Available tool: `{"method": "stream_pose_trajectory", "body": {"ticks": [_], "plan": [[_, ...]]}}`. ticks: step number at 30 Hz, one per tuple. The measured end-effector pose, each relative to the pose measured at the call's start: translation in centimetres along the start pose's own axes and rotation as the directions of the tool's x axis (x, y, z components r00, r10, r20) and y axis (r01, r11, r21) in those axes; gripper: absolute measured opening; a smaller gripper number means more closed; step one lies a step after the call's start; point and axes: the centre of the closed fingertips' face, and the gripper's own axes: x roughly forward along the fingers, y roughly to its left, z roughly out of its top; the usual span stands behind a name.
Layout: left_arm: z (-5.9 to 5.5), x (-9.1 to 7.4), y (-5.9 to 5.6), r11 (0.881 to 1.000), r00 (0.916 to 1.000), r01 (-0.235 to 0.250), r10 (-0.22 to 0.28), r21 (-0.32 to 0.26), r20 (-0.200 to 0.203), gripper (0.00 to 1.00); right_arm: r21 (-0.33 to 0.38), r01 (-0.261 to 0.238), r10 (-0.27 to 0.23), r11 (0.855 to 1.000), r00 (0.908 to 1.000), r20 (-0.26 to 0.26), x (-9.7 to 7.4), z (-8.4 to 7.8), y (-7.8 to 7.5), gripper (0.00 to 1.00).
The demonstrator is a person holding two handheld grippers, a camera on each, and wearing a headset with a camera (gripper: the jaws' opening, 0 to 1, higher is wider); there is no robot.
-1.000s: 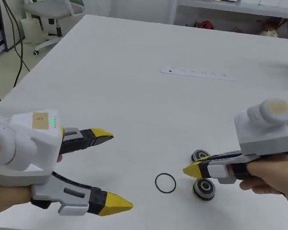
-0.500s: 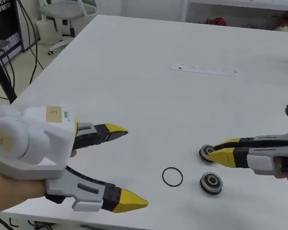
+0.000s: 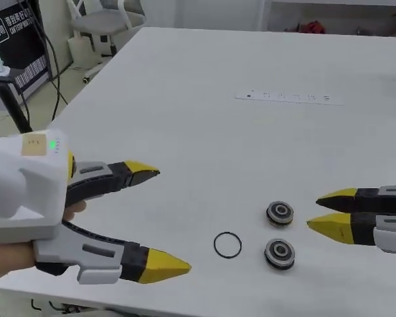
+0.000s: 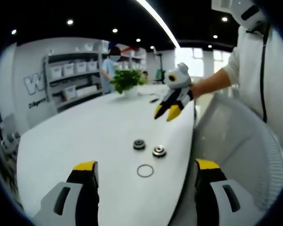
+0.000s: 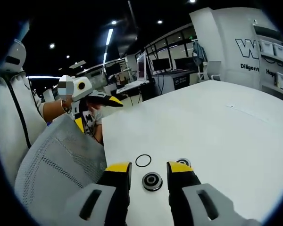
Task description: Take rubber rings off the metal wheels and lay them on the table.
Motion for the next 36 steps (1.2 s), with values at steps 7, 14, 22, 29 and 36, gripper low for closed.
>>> {"method": "stream_pose_trajectory", "body": {"ticks": [7,14,22,29,36], "plan": [[1.0,0.0,-0.7,1.000,1.0000,-0.001,0.001,0.027,-0.003,0.85,0.000,0.026,-0.026,1.000,0.9996,0.006,-1.2,-1.2,-0.4,0.28],[1.6,0.6,-1.1,1.000,1.0000,0.000,0.000,0.005,-0.001,0.85,0.009,0.033,-0.033,0.999,0.9989,0.033,-1.8,-2.2,-0.4,0.30],[3.0,1.4,-1.1,1.000,0.9999,0.011,-0.011,-0.005,0.005,0.83,0.044,0.037,-0.039,0.998,0.9982,0.046,-1.6,-3.7,-0.6,0.31],[2.9,2.7,-0.8,1.000,0.9998,0.018,-0.018,-0.006,-0.009,0.82,0.083,0.020,-0.025,0.996,0.9978,0.062,-0.6,-4.4,-0.2,0.32],[3.3,3.9,-1.3,0.999,0.9991,0.042,-0.042,0.014,-0.009,0.80,0.079,0.013,-0.017,0.997,0.9990,0.043,-0.5,-5.0,-0.6,0.32]]}}
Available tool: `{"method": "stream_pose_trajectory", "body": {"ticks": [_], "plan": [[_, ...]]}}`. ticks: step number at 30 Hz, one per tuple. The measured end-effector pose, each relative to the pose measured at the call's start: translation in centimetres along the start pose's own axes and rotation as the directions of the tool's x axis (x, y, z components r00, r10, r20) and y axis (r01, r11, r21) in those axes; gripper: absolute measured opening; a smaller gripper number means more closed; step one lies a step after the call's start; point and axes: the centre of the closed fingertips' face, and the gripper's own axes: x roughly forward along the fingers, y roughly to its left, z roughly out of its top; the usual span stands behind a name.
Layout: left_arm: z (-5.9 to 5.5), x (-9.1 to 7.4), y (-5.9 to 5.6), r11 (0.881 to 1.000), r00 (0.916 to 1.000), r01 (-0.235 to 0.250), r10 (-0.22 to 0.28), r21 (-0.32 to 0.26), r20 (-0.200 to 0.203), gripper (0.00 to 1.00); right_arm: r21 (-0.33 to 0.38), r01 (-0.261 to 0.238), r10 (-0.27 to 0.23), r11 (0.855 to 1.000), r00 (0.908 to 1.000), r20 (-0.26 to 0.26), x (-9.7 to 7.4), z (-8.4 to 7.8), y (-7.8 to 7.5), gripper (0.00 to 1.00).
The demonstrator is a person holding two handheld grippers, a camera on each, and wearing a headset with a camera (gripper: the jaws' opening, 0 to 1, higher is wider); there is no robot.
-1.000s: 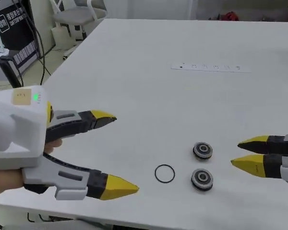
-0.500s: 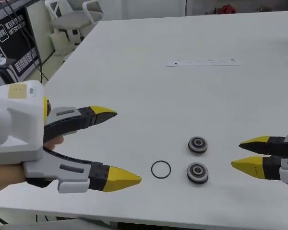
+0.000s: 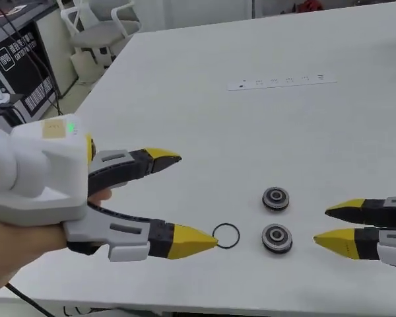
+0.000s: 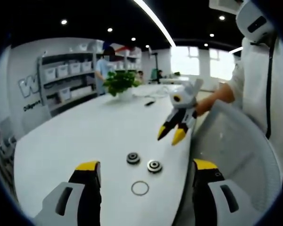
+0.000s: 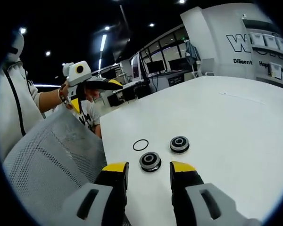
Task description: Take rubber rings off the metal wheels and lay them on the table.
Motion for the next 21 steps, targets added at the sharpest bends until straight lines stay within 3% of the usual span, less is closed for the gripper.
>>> {"method": "stream_pose_trajectory", "body": {"ticks": [8,13,21], "plan": [[1.1,1.3,-0.1,0.999,0.9993,0.013,-0.015,0.034,0.034,0.76,-0.011,-0.012,0.012,1.000,0.9996,-0.024,0.6,-1.0,-0.2,0.32],[1.2,2.3,-0.3,0.999,0.9988,0.042,-0.043,0.028,0.024,0.76,-0.027,-0.020,0.018,0.999,0.9983,-0.056,0.8,-0.9,-0.2,0.32],[0.1,3.6,-0.7,0.997,0.9971,0.075,-0.075,0.025,0.006,0.76,-0.021,-0.051,0.049,0.998,0.9957,-0.079,1.6,-1.5,0.0,0.32]]}}
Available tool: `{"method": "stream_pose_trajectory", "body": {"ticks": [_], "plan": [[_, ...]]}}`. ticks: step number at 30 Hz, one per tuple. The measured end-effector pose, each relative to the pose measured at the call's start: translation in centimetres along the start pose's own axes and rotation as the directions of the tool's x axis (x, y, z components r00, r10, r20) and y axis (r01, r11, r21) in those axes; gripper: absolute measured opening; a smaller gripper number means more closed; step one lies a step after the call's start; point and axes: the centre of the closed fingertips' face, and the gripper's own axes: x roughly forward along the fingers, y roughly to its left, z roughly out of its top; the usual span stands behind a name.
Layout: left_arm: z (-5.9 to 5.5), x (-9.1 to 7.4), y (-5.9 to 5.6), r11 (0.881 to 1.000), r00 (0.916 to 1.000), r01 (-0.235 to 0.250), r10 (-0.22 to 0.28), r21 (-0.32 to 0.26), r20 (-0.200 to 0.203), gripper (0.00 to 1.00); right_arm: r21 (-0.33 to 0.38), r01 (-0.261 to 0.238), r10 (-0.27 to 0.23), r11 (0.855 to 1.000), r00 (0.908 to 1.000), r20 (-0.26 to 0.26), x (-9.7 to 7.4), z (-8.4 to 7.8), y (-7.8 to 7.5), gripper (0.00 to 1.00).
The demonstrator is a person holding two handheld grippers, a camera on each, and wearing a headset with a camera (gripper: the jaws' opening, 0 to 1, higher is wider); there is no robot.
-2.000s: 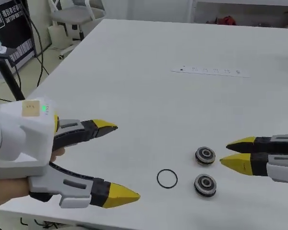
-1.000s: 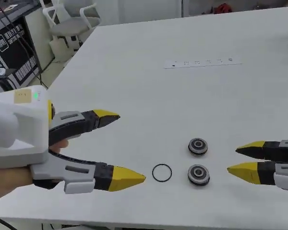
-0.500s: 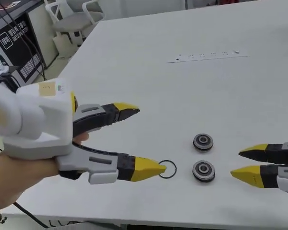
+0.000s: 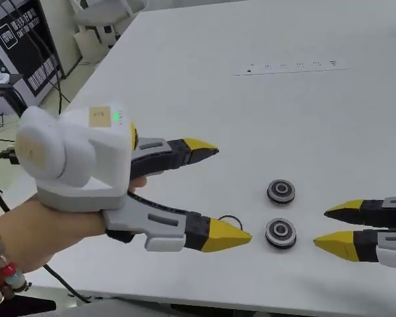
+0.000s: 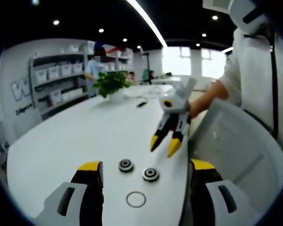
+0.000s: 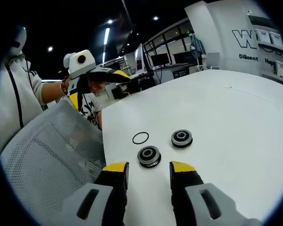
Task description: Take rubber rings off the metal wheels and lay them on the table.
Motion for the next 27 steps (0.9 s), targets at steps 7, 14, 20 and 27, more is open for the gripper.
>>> {"method": "stream_pose_trajectory", "body": {"ticks": [7,14,20,27], "plan": [[-0.5,1.1,0.1,1.000,0.9998,0.019,-0.019,0.001,-0.011,0.76,-0.012,-0.023,0.022,1.000,0.9996,-0.018,0.8,-0.6,0.4,0.31],[-1.1,2.6,-0.2,0.996,0.9956,0.082,-0.082,0.017,-0.046,0.75,-0.018,-0.037,0.037,0.999,0.9988,-0.031,1.3,-0.8,0.2,0.31],[-1.7,3.8,-0.6,0.992,0.9896,0.126,-0.123,0.031,-0.075,0.73,-0.018,-0.066,0.065,0.998,0.9973,-0.034,1.9,-1.0,0.5,0.32],[-2.2,4.9,-0.6,0.989,0.9865,0.145,-0.143,0.029,-0.081,0.70,-0.027,-0.085,0.083,0.996,0.9950,-0.054,2.6,-1.5,0.6,0.32]]}}
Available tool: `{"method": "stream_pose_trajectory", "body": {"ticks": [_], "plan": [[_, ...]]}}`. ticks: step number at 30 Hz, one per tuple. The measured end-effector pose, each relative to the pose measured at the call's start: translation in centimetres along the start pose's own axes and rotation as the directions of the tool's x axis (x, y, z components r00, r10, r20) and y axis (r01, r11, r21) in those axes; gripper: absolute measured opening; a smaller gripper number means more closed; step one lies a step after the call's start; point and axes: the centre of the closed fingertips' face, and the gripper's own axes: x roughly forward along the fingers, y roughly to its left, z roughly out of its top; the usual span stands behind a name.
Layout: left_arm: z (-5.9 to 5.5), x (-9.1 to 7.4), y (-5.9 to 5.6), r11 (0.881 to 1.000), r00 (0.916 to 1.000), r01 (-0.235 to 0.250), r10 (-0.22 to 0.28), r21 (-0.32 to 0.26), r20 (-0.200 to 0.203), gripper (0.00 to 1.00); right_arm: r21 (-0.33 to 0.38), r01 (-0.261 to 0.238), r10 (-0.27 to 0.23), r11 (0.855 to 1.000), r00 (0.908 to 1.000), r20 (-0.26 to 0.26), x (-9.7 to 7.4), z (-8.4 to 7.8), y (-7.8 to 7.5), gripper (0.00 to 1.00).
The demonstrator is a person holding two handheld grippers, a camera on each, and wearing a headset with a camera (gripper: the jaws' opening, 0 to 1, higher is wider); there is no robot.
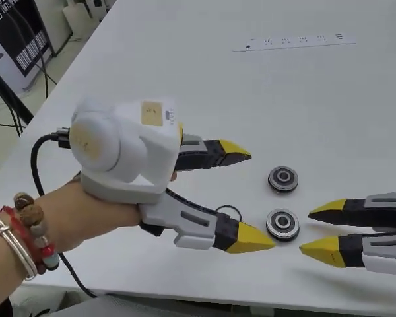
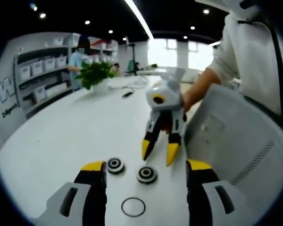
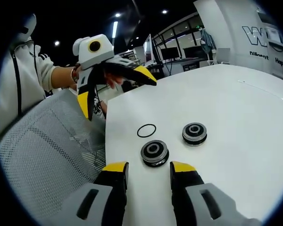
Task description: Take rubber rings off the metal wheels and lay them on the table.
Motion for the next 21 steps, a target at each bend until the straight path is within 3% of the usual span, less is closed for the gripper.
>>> {"method": "stream_pose_trajectory", "body": {"ticks": [10,16,21], "plan": [[-1.1,0.9,0.3,1.000,1.0000,-0.004,0.004,0.002,-0.004,0.63,-0.012,-0.003,0.003,1.000,1.0000,-0.003,0.5,-0.2,-0.3,0.32],[-1.8,1.4,1.2,0.998,0.9978,-0.063,0.064,0.029,-0.018,0.61,-0.039,-0.004,0.004,0.999,1.0000,-0.001,0.8,0.1,-0.5,0.30],[-2.6,1.9,1.2,0.998,0.9976,-0.062,0.063,0.015,-0.028,0.53,-0.049,-0.001,0.000,0.999,1.0000,-0.001,1.0,-0.1,-0.8,0.29]]}}
